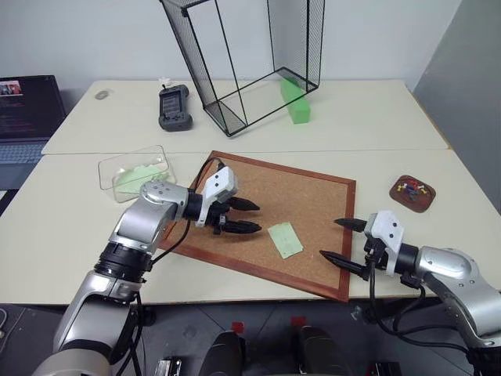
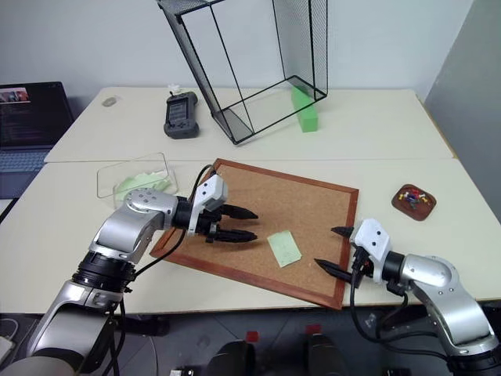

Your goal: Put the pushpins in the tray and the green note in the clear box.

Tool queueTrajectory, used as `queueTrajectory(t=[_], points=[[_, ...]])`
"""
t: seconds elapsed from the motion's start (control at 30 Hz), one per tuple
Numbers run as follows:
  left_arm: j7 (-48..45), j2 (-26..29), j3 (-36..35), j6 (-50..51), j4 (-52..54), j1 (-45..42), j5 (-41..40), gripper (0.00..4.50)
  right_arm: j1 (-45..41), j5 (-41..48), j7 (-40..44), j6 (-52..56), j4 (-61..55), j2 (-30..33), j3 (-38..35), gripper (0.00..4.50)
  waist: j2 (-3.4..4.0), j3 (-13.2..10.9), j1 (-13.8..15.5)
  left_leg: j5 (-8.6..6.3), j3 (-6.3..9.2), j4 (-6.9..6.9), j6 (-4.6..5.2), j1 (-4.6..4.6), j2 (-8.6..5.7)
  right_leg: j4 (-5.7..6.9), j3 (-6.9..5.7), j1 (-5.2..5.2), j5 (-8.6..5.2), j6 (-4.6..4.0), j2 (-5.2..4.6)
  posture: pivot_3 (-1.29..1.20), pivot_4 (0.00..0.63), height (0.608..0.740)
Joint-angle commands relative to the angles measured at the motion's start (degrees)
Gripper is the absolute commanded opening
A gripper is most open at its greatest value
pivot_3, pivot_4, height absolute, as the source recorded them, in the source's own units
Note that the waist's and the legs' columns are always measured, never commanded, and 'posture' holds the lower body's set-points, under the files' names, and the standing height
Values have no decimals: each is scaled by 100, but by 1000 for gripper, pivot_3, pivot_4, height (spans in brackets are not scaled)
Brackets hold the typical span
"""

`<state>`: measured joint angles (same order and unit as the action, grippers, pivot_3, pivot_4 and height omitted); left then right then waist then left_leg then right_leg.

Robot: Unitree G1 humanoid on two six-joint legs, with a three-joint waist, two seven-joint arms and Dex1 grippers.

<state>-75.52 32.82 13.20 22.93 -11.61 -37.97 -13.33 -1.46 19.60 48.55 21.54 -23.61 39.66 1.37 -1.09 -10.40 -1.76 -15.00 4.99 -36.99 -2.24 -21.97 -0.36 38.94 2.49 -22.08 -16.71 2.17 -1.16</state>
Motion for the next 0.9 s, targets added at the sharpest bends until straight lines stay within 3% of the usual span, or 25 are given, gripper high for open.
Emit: queueTrajectory(t=[0.03,0.47,0.9], points=[[44,-204,112,-523,-245,-160,174,3629,-90,-159,80,-236,-2,17,127,4285,0,0,4,0,0,0,0,0,0,0,0,0,0,0,-2,0,150,740],[-10,-898,445,-1526,-1206,-415,581,3629,-67,23,31,-102,-319,40,-7,4285,-2,-1,-7,0,0,0,0,0,-4,2,0,-1,0,0,0,0,150,740],[-77,-1297,530,-2038,-1884,-623,782,3665,246,932,-114,456,-1266,98,-666,4392,-3,-2,-6,0,1,-1,0,-1,-5,2,-1,-1,0,0,4,0,150,740]])
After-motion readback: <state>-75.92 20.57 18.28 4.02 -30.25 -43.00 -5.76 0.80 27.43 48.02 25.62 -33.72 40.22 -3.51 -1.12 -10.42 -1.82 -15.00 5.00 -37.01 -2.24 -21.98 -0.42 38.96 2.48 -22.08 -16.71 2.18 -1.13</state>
